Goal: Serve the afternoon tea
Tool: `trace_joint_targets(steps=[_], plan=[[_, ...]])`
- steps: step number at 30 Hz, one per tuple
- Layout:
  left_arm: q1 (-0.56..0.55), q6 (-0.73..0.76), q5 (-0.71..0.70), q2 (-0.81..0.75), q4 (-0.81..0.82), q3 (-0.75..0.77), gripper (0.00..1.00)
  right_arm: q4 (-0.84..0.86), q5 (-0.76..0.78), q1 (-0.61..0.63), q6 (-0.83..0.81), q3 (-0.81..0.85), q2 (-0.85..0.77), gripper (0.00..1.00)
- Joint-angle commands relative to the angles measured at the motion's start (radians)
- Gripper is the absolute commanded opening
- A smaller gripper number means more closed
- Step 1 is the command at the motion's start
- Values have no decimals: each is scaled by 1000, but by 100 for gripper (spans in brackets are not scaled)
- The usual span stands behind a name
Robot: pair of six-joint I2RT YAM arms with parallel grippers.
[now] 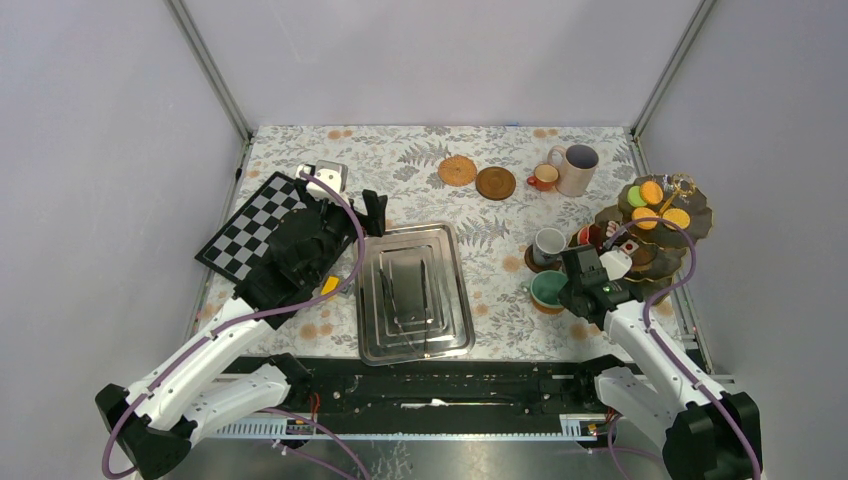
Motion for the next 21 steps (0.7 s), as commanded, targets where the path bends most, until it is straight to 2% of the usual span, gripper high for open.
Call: trace_joint_targets(steps=[1, 5, 11, 15, 21], plan=[[-4, -2, 7, -2, 42, 5, 99, 48, 29, -7, 8, 8, -3, 20], [-4, -2, 6, -1, 42, 6, 99, 33, 17, -7, -26, 26, -18, 30], [-4, -2, 8, -2, 42, 6, 99, -33, -49, -7, -89, 92, -52, 40], [-6, -2, 9, -1, 42, 6, 99, -73, -125, -7, -127, 162, -97, 55], [-6, -4, 13, -1, 41, 8, 99, -90, -203, -7, -235, 267, -108, 72]])
